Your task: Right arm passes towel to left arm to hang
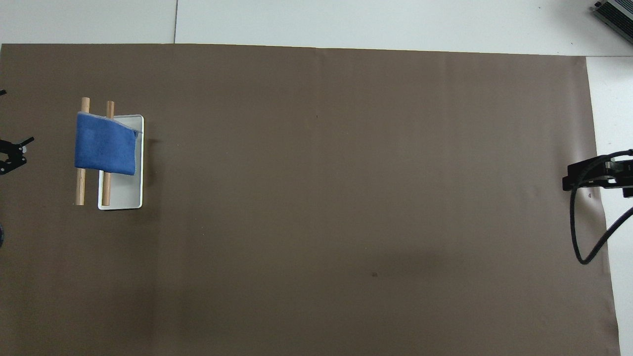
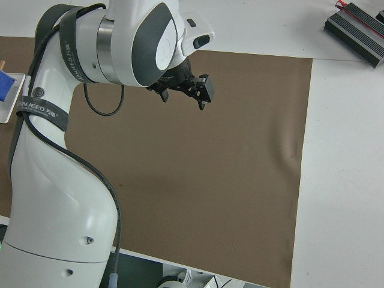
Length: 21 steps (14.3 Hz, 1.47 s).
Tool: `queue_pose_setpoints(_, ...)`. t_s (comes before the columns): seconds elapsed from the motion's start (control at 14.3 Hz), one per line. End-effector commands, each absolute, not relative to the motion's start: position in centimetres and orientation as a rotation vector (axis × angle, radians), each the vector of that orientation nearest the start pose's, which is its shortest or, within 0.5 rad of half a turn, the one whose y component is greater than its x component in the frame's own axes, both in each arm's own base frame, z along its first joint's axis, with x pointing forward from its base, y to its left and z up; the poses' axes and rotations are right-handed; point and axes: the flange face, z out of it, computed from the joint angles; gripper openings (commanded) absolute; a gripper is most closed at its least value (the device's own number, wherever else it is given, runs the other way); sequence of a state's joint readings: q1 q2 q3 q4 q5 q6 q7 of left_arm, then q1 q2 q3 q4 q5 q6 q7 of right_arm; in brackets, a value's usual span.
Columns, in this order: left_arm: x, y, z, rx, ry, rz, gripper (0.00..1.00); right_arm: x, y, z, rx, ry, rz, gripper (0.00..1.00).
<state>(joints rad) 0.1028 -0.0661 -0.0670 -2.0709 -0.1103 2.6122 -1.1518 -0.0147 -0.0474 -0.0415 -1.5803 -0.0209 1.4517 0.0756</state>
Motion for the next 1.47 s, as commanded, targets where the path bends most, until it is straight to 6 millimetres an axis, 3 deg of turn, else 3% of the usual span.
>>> queue_pose_setpoints(0.0, 58.9, -0.3, 54.0, -2.978, -1.518, -0.796, 0.96, 51.8, -3.4, 63.6, -3.149, 0.183, 0.131, 1.0)
queue_pose_setpoints(0.21, 58.8, -3.0, 54.4, -3.143, -0.879, -0.764, 0.96, 51.8, -3.4, 63.6, -3.149, 0.183, 0.128, 1.0)
queue_pose_setpoints(0.49, 58.5, -3.7, 56.6, -3.197, -0.42, -0.589, 1.0, 51.8, -3.4, 63.5, -3.149, 0.183, 0.133, 1.0)
queue_pose_setpoints(0.63, 58.0, -3.8, 58.9, -3.2, -0.123, -0.519, 1.0, 51.8, -3.4, 63.6, -3.149, 0.183, 0.128, 1.0)
queue_pose_setpoints(0.77, 57.6, -3.7, 61.6, -3.196, -0.007, -0.465, 1.0, 51.8, -3.4, 63.6, -3.149, 0.183, 0.128, 1.0)
queue_pose_setpoints(1.12, 56.2, -3.7, 65.1, -3.149, 0.16, -0.332, 1.0, 51.8, -3.4, 63.6, -3.149, 0.183, 0.131, 1.0)
queue_pose_setpoints(1.4, 54.5, -3.2, 66.3, -3.152, 0.22, -0.197, 1.0, 51.8, -3.4, 63.6, -3.149, 0.183, 0.128, 1.0)
